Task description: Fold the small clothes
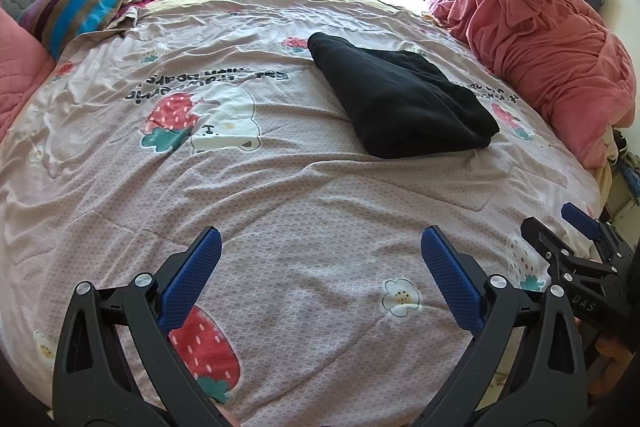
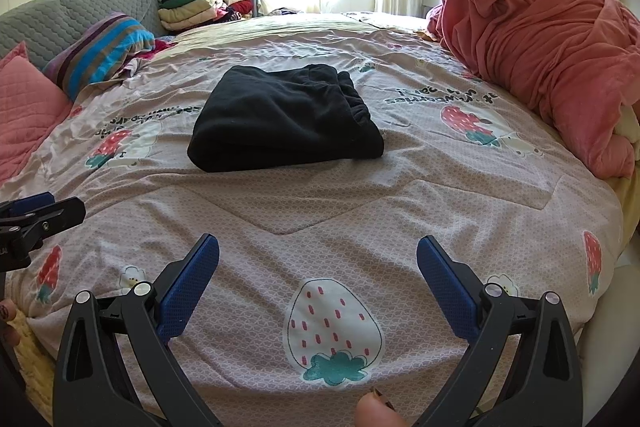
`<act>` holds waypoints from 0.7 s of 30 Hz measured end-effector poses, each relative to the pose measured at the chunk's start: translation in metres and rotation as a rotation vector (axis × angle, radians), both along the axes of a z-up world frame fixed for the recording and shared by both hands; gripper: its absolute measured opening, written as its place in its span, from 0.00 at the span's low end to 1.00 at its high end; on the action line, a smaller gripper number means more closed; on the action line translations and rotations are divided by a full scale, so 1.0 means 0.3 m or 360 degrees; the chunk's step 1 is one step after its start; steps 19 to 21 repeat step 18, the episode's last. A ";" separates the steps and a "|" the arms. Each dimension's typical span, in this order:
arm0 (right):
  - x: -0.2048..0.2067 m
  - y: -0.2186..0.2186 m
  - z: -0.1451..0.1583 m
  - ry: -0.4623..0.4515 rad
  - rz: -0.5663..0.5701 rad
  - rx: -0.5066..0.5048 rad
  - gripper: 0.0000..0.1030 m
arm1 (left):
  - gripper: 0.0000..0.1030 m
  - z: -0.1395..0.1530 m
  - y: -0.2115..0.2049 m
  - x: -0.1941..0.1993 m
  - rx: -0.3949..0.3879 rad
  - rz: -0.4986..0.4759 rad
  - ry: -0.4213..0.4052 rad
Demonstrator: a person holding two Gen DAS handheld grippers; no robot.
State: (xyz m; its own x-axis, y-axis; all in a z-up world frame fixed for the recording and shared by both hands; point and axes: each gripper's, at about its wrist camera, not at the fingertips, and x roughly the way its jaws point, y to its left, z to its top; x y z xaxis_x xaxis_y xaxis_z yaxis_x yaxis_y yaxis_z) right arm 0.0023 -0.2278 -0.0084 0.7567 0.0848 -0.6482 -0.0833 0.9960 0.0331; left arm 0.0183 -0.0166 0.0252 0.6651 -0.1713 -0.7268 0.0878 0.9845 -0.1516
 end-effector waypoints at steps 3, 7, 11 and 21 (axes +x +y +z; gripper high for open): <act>0.000 -0.013 -0.001 0.0005 -0.0018 0.0001 0.96 | 0.91 0.004 -0.001 -0.004 0.0001 -0.0008 -0.0009; -0.002 -0.073 0.004 0.0020 -0.0116 0.0020 0.96 | 0.91 0.014 0.015 -0.007 -0.0012 0.0019 -0.0020; -0.015 -0.285 0.000 0.0055 -0.0435 0.0075 0.96 | 0.91 0.037 0.148 0.033 -0.0138 0.0135 0.0073; -0.147 -1.083 -0.056 0.0155 -0.1464 0.0042 0.96 | 0.91 0.116 0.673 0.104 -0.0034 0.0647 0.0027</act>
